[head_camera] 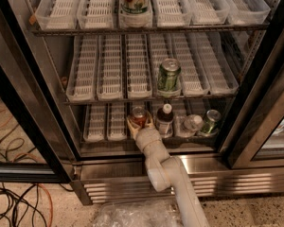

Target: Pick coke can from bottom shelf of fridge

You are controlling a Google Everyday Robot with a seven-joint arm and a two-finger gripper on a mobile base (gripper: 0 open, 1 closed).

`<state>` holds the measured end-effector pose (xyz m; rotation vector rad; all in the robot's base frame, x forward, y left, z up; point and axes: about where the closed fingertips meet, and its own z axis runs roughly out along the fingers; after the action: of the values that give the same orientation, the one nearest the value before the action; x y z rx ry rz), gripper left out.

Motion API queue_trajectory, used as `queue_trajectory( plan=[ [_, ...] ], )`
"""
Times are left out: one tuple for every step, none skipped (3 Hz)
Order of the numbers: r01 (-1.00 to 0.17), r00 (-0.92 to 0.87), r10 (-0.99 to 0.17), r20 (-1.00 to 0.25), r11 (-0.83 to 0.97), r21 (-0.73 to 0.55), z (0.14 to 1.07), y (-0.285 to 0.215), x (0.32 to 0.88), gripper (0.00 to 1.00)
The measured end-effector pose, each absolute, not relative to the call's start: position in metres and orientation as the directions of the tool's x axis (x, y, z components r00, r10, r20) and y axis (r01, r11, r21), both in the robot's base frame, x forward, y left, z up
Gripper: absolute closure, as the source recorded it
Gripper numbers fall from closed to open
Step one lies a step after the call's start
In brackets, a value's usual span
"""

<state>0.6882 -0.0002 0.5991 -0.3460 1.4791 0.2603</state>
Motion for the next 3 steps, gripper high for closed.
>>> queue_trajectory(
  plan=[
    [-0.399, 0.075, -0.043, -0.996, 0.914, -0.069, 0.602, 0.001, 0.682, 1.0],
    [-0.423, 0.098, -0.059, -0.993, 0.901, -0.095, 0.612, 0.005, 0.675, 1.0],
    [-0.447, 0.129, -0.065, -0.99, 0.887, -0.116, 0.624, 0.011, 0.672, 1.0]
  ],
)
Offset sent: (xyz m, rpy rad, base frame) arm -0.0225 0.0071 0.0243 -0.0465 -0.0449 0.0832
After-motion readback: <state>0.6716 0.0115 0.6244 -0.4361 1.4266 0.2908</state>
